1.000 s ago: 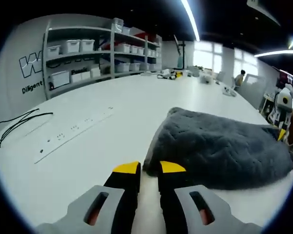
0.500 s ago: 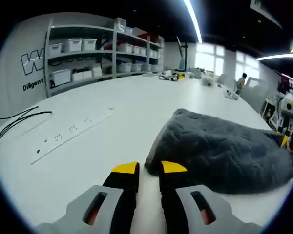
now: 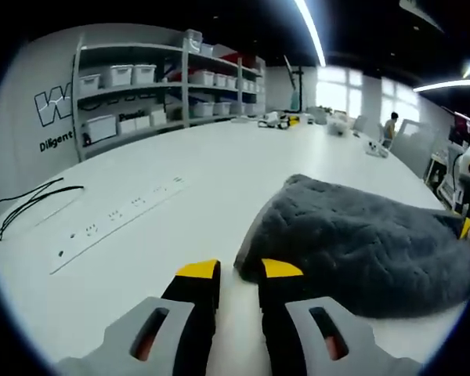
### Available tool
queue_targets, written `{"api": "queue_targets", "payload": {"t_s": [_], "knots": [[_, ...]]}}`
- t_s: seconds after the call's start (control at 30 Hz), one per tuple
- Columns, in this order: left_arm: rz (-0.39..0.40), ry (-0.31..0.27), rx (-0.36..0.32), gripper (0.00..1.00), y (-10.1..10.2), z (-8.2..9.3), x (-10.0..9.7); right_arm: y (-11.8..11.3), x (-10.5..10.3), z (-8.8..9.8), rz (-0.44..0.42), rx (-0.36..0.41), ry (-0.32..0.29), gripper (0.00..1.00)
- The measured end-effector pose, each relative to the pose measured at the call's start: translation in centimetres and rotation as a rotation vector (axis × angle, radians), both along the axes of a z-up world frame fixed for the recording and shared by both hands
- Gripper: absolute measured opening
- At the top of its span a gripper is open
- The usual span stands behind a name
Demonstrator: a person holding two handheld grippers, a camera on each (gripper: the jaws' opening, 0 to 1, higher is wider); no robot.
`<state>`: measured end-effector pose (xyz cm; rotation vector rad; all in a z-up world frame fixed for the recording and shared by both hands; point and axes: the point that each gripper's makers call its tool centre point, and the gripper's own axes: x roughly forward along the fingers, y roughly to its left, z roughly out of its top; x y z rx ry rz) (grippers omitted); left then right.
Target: Open the folded towel by lifting each exposed corner and separating the folded layers until the towel lies flat within the target outline without major curled edges
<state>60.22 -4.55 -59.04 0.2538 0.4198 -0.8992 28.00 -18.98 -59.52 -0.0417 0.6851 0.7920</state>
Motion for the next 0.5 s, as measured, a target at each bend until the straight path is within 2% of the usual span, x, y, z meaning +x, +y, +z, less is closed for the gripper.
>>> {"api": "queue_targets", "payload": {"t_s": [0.07,0.23,0.33,0.43,0.5], "knots": [[0.013,-0.038,0.031,0.25,0.4,0.4,0.2,0.0,0.0,0.1,0.006,0.006,-0.001,0.07],[0.004,-0.060,0.070,0.32,1.1,1.1,1.1,0.0,0.0,0.4,0.040,0.001,-0.039,0.11],[-0.004,-0.093,0.092,0.35,1.6,1.7,1.3,0.0,0.1,0.8,0.042,0.009,-0.050,0.14],[-0.009,-0.125,0.083,0.35,2.0,2.8,1.1,0.0,0.1,1.2,0.035,0.021,-0.061,0.16],[-0.025,-0.125,0.068,0.39,2.0,3.3,0.2,-0.1,0.2,1.6,0.031,0.034,-0.067,0.17]]}}
